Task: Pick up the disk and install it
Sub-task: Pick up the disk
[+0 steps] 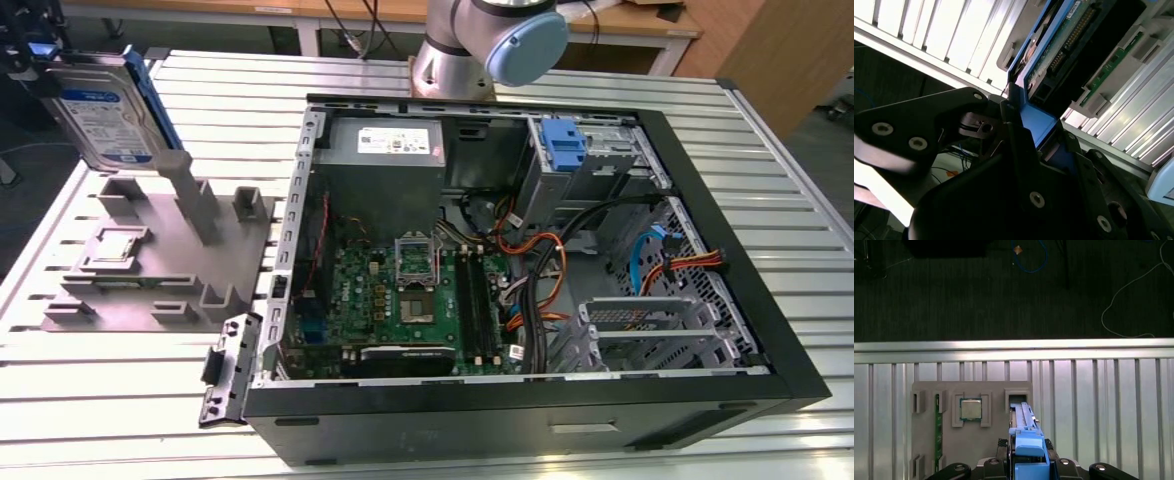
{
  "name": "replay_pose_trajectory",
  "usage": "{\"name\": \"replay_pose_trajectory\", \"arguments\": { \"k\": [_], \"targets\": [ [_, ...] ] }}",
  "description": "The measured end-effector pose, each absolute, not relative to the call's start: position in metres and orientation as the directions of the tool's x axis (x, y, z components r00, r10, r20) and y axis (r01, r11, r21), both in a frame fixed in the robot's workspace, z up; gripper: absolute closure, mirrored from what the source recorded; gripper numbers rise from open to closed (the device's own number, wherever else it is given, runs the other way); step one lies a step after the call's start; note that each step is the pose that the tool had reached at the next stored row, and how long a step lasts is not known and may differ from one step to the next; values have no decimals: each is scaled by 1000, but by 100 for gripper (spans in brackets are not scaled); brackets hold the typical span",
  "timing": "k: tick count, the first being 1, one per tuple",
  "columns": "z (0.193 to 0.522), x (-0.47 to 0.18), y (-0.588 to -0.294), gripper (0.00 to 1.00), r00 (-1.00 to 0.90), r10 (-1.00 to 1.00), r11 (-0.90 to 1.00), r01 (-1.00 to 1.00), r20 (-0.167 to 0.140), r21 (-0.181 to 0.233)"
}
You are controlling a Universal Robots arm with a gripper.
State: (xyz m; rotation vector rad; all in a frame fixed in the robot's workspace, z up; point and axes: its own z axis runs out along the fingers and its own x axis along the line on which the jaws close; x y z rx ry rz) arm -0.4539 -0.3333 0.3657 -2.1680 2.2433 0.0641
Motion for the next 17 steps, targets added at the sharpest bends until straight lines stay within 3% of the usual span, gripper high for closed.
{"name": "replay_pose_trajectory", "arguments": {
  "k": [17],
  "targets": [
    [372, -454, -333, 63, -34, -998, 34, -999, -44, 15]
  ]
}}
